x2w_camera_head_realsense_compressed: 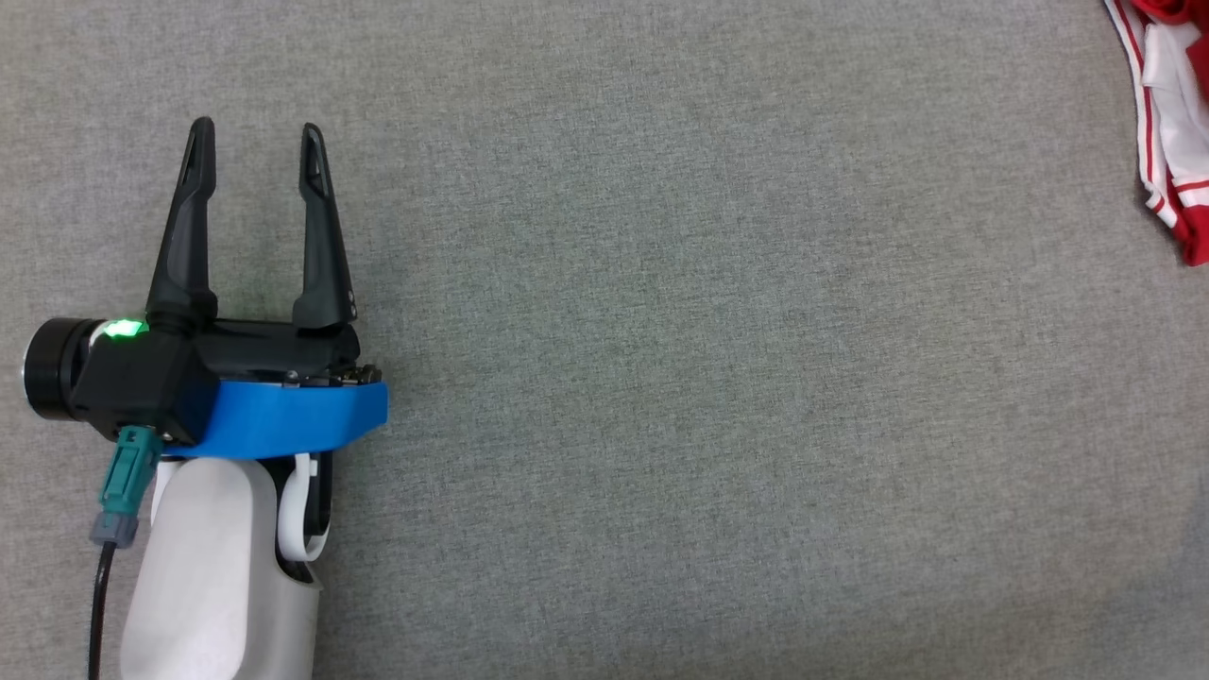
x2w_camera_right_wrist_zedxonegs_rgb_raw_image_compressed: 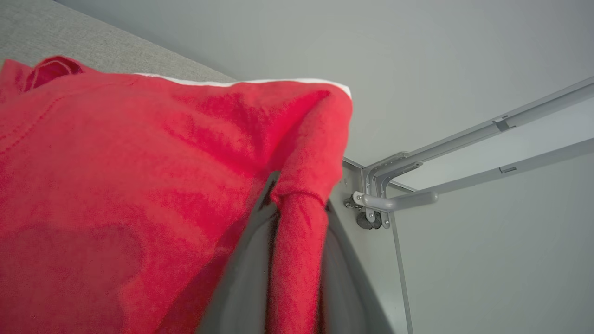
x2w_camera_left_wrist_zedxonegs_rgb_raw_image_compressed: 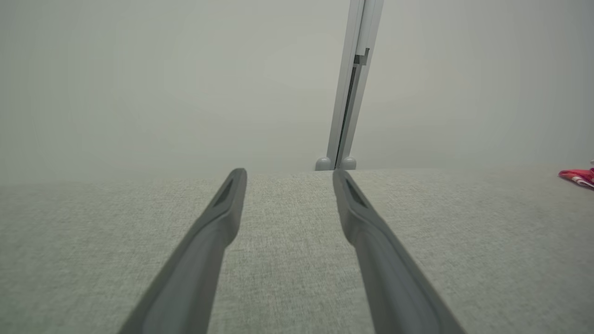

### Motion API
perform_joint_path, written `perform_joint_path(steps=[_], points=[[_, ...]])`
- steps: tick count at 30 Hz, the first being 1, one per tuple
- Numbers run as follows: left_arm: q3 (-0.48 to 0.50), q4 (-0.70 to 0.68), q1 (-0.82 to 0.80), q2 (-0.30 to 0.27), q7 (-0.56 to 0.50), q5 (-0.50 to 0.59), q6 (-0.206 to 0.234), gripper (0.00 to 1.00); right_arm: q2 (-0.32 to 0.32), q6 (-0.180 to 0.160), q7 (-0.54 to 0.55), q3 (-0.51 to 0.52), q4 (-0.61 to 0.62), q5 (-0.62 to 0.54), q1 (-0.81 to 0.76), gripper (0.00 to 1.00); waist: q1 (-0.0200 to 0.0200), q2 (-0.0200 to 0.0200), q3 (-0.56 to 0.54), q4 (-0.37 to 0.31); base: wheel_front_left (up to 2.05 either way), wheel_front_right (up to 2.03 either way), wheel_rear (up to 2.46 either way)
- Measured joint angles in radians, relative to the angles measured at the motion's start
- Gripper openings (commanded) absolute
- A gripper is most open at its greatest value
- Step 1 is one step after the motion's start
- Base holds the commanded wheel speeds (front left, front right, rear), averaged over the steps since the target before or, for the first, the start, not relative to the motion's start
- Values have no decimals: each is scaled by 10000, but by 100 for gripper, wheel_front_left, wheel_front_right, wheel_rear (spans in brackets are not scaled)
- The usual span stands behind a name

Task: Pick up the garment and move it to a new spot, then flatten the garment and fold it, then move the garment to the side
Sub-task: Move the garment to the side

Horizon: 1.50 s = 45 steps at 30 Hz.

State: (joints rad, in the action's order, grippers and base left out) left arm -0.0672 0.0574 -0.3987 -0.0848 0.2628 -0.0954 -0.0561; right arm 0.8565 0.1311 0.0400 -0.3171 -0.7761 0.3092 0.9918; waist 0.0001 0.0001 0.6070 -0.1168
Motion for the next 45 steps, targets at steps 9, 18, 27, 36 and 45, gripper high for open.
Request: perform_joint_path(steps=[9, 18, 27, 36, 45], points=[[140, 71, -21, 0, 0, -109, 96, 100, -349, 0, -869, 594, -1185, -1557, 900, 100, -1, 0, -327, 135, 0, 0, 0], [523, 192, 858, 23, 2, -336, 199, 100, -1739, 0, -2504, 1360, -918, -1367, 553, 100, -2, -1, -1628, 336, 0, 0, 0], [815, 504, 1857, 127, 2, -591, 213, 100, -3616, -2, -2980, 800, 612, -886, -789, 100, -2, -1, -3054, 626, 0, 0, 0], [836, 1045, 2512, 207, 2, -700, 153, 100, -5223, -2, -3018, 715, 2036, -581, -2658, 100, -3, -1, -4121, 911, 0, 0, 0], [648, 1567, 2825, 268, 0, -721, 115, 100, -6203, -2, -3026, 1766, 3239, -535, -5284, 100, -4, 0, -4979, 1039, 0, 0, 0]])
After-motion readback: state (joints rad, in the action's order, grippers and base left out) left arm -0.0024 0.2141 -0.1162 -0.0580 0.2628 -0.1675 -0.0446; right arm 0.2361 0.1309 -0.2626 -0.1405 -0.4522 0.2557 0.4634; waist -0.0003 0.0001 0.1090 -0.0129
